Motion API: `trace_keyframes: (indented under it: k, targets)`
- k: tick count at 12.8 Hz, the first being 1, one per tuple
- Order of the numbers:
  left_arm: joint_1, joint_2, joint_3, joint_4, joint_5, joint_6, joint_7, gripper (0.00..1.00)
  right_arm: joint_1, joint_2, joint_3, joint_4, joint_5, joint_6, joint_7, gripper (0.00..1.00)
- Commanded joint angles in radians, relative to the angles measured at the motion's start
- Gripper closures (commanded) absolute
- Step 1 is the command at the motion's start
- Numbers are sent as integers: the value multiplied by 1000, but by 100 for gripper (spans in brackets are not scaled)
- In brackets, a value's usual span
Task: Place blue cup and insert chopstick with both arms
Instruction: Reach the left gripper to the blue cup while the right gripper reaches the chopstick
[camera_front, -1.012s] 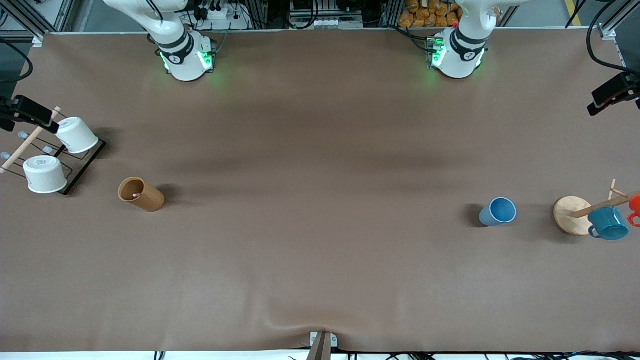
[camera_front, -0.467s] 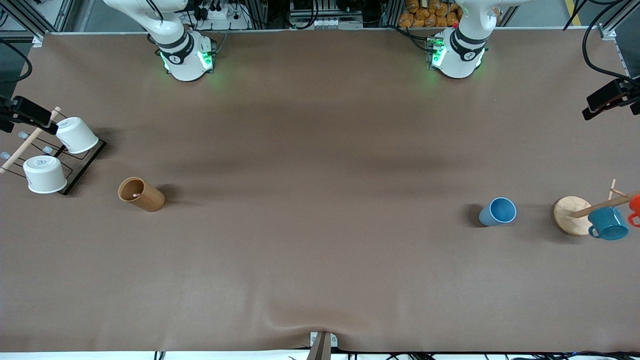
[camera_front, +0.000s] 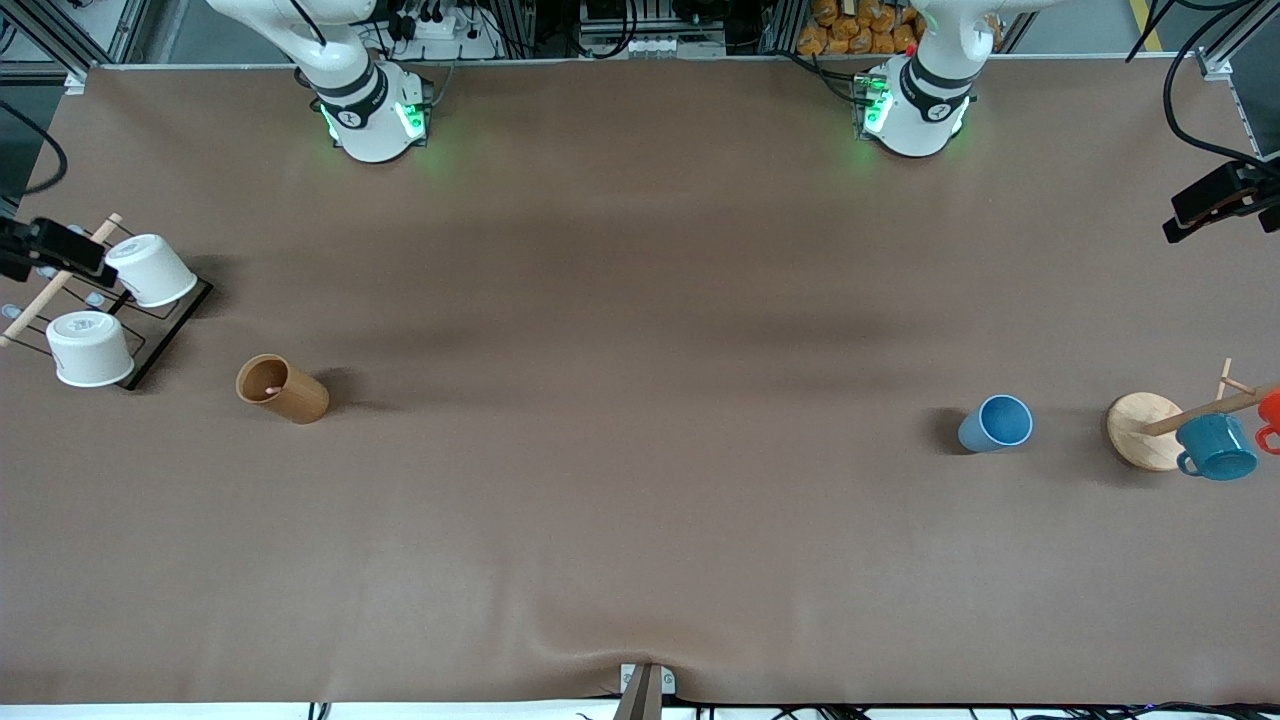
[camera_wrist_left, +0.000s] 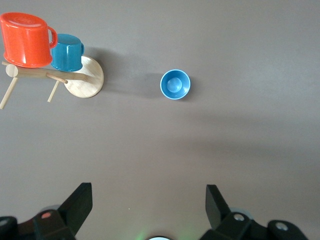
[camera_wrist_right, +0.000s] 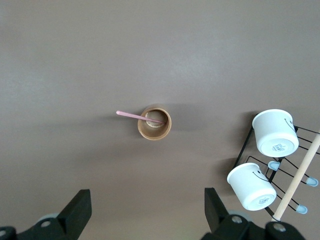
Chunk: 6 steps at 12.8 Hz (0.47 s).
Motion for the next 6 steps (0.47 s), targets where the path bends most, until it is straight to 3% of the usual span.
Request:
trace_keyframes:
  k: [1,6]
  targets:
    - [4,47,-1,22,19,4,-6,0,-10,61,9,17,-9,7,-4,0]
    - [45,185,2,-3,18,125,-16,0,35,141,13,18,-14,24,-6,0]
